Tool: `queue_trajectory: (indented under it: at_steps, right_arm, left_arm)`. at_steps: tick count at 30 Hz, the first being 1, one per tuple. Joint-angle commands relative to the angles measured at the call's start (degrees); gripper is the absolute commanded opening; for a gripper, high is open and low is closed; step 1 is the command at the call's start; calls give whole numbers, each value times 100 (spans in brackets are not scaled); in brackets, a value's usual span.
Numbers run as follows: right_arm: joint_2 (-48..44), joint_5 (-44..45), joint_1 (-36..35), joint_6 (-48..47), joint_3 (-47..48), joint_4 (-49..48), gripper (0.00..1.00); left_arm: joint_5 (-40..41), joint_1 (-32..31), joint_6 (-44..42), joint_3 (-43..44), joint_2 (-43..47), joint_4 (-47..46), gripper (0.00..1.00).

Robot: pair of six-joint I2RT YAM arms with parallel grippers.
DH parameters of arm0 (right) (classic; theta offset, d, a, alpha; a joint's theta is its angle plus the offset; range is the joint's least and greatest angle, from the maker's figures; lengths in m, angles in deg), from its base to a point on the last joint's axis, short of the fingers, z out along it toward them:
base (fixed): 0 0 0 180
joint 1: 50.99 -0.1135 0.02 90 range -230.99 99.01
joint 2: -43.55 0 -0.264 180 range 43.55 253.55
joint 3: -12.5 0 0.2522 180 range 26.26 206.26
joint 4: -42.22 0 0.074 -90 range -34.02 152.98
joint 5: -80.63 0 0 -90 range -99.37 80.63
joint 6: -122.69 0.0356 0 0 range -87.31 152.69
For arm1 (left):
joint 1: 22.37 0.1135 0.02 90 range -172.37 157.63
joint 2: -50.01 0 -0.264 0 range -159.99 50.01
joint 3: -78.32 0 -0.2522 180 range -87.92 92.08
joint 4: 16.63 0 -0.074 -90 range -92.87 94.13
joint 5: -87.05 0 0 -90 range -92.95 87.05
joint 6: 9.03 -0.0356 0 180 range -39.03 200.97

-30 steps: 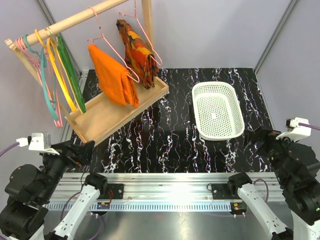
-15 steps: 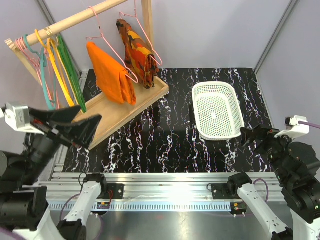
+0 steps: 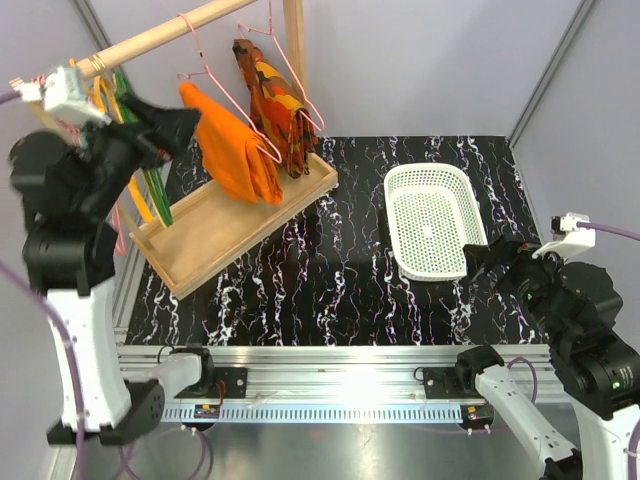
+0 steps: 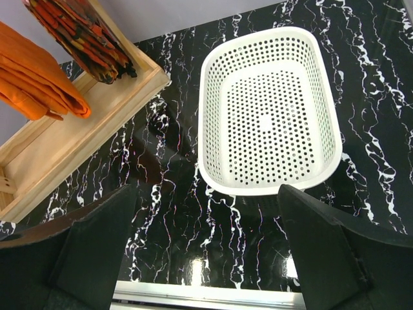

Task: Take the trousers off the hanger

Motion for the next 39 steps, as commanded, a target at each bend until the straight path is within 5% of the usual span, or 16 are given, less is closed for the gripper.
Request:
queue_trajectory:
  at_steps: [1,11,16,29,39]
  right_arm:
    - [63,-185,-39,107,-105,-351,99]
    - [-183,-484,-39,292,-229,-158,99]
    - [-394,-484,-39,274,-176,-70,99]
    - [-446,-572,-39,283,-360,-61,100]
    - [-534,-545,-48,292,-501,-43,99]
  left_arm:
    - [1008,-798,-422,533,-677,-270,99]
    - [5226,-2260,-1073,1070,-2111,241,96]
    - [5824,-2463,-1363,1437,-2822,328,88]
    - [7768,-3166,-2067,1984,-3755,514,3]
    - [7865,-3439,-2418,2054,-3518,-91,0]
